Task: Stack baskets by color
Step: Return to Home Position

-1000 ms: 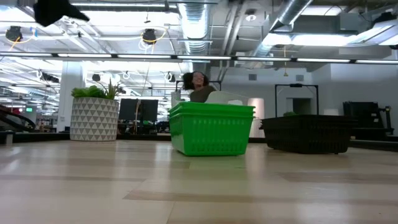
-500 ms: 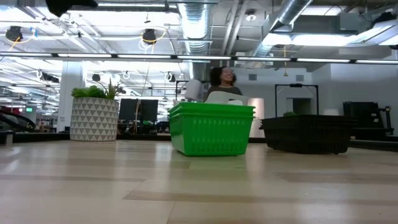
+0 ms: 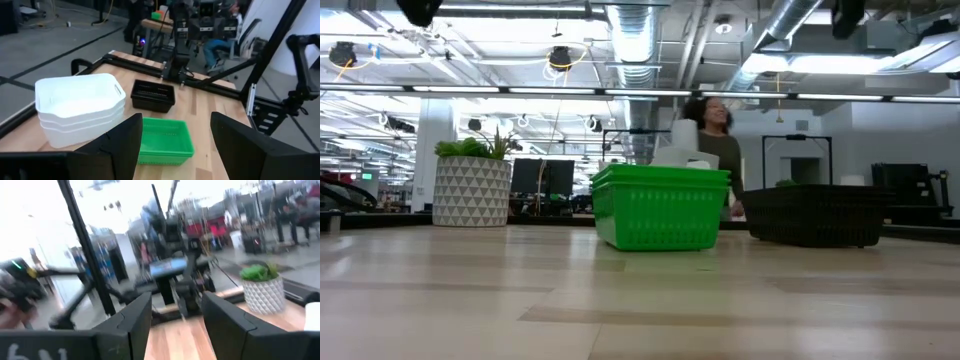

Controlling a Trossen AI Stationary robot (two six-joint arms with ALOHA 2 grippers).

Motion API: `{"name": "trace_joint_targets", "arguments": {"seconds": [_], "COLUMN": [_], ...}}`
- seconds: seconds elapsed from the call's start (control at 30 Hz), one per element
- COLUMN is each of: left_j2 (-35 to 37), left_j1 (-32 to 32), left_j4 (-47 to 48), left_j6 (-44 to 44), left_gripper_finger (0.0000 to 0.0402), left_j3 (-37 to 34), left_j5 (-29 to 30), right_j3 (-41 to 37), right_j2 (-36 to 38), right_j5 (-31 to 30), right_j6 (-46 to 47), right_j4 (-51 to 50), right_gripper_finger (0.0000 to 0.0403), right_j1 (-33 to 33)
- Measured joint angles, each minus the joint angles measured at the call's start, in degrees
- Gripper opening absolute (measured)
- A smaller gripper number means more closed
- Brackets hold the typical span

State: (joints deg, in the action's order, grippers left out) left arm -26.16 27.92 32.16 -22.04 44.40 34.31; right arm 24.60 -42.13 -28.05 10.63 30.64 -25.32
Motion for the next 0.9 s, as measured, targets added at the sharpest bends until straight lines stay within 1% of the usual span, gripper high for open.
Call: {"name": "trace_joint_targets", "arguments": {"seconds": [0.1, 0.17, 0.27, 0.47, 0.53, 0.6, 0.67, 0.73, 0.9], "left_j2": [4.5, 8.1, 13.9, 26.2, 25.9, 25.8, 25.5, 26.0, 25.9], "left_j1": [0.0, 0.0, 0.0, 0.0, 0.0, -0.1, 0.0, 0.0, 0.0], "left_j4": [-2.8, -4.5, -6.9, -7.1, -7.3, -5.9, -7.2, -6.3, -6.9], "left_j6": [0.2, 0.9, 1.6, 1.6, 2.2, 3.2, 4.1, 4.2, 2.1], "left_gripper_finger": [0.0224, 0.0224, 0.0224, 0.0224, 0.0224, 0.0224, 0.0224, 0.0224, 0.0224], "left_j3": [-5.2, -8.6, -13.7, -20.6, -21.2, -21.4, -22.0, -23.2, -25.7], "left_j5": [0.3, 0.1, -2.0, -4.1, -4.2, -6.1, -6.5, -6.5, -6.1], "right_j3": [-7.3, -10.7, -14.8, -21.1, -23.2, -24.1, -24.1, -24.1, -24.1], "right_j2": [3.0, 4.2, 5.2, 6.4, 6.3, 6.0, 6.2, 6.3, 6.1], "right_j5": [1.5, 2.4, 2.8, 3.9, 4.1, 4.0, 4.2, 5.5, 7.6], "right_j6": [-0.2, -0.2, 0.6, 1.2, 1.4, 1.4, 1.2, 0.4, -1.0], "right_j4": [9.4, 12.7, 17.2, 23.5, 26.0, 27.4, 26.9, 26.3, 25.5], "right_gripper_finger": [0.0198, 0.0199, 0.0197, 0.0198, 0.02, 0.0201, 0.02, 0.02, 0.0203], "right_j1": [0.0, 0.0, 0.0, 0.0, 0.0, 0.0, 0.0, 0.0, 0.0]}}
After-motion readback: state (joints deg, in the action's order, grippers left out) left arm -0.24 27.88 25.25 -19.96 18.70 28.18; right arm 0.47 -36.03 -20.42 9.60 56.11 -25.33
